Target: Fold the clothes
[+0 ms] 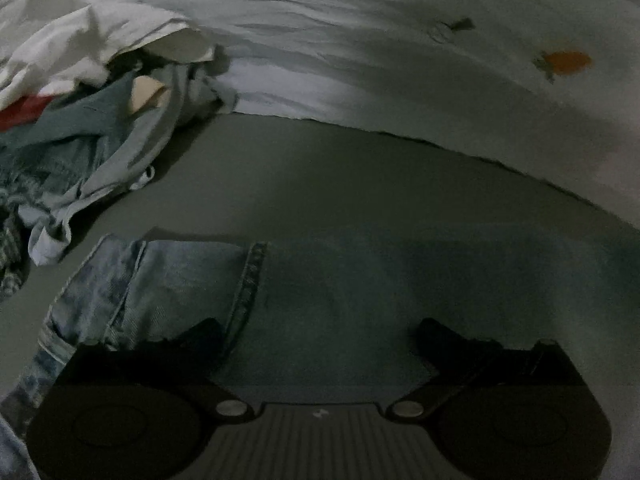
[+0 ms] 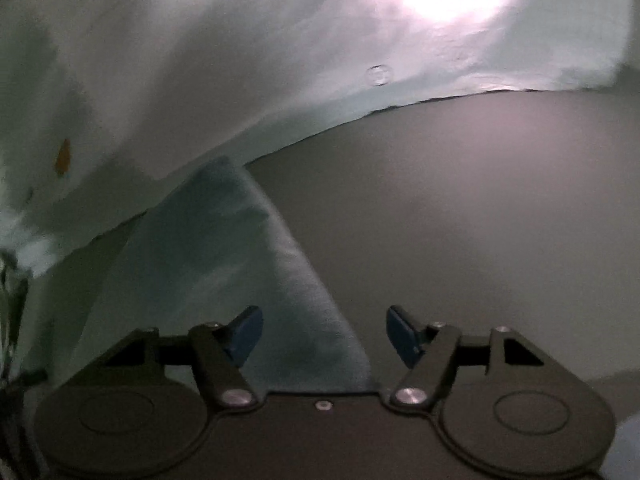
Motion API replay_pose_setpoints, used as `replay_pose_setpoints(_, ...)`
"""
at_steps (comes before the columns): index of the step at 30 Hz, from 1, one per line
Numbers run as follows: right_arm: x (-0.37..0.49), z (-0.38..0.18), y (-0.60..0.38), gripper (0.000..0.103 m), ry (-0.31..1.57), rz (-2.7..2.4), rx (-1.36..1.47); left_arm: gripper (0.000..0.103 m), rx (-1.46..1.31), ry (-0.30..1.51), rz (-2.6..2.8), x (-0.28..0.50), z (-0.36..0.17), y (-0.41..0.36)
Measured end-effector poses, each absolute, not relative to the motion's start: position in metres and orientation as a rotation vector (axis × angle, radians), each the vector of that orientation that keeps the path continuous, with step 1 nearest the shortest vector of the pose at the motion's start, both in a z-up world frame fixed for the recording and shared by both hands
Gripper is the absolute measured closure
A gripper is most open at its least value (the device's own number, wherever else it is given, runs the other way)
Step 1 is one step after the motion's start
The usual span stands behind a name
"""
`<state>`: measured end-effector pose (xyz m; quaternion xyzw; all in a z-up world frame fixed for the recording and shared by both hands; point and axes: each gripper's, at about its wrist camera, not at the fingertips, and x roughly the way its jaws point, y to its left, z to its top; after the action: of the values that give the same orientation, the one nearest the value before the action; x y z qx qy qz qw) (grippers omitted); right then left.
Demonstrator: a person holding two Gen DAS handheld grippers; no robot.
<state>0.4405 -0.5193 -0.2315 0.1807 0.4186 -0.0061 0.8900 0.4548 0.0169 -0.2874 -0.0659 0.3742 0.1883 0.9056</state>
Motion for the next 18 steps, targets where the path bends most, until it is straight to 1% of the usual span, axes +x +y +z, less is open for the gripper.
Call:
replay_pose_setpoints(2,0.445,-0.238,-0.509,0.036,0.895,0.014,0.347,0.0,-0.137,0.752,0.402,0.454,-0.289,0.015)
replay_pose_setpoints(5,0.449,-0.245,-0.495,0.035,0.917,-0.016,0.294,0.0,-0.134,0.741,0.41,0.454,-0.289,0.014)
replay_pose_setpoints(6,0.449,-0.244,-0.491,0.04,0.918,-0.032,0.28,0.0,-0.134,0.741,0.41,0.454,-0.289,0.014)
replay_pose_setpoints(7,0.449,-0.243,-0.488,0.052,0.926,-0.067,0.268,0.0,-0.134,0.741,0.411,0.454,-0.289,0.013)
replay_pose_setpoints(8,0.448,-0.241,-0.487,0.06,0.935,-0.097,0.255,0.0,-0.134,0.741,0.411,0.454,-0.289,0.013)
replay_pose_setpoints(9,0.446,-0.239,-0.493,0.079,0.932,-0.106,0.289,0.0,-0.134,0.741,0.411,0.454,-0.289,0.013)
replay_pose_setpoints(10,0.444,-0.236,-0.499,0.09,0.929,-0.112,0.327,0.0,-0.134,0.742,0.412,0.454,-0.289,0.013)
replay_pose_setpoints(11,0.442,-0.233,-0.505,0.096,0.925,-0.118,0.365,0.0,-0.134,0.744,0.413,0.454,-0.289,0.013)
replay_pose_setpoints(14,0.428,-0.217,-0.529,0.097,0.858,-0.106,0.591,0.0,-0.136,0.767,0.404,0.455,-0.287,0.015)
replay_pose_setpoints(15,0.424,-0.209,-0.529,0.098,0.836,-0.097,0.612,0.0,-0.138,0.777,0.398,0.455,-0.286,0.016)
replay_pose_setpoints(18,0.417,-0.16,-0.516,0.098,0.717,0.009,0.633,0.0,-0.139,0.807,0.375,0.454,-0.284,0.02)
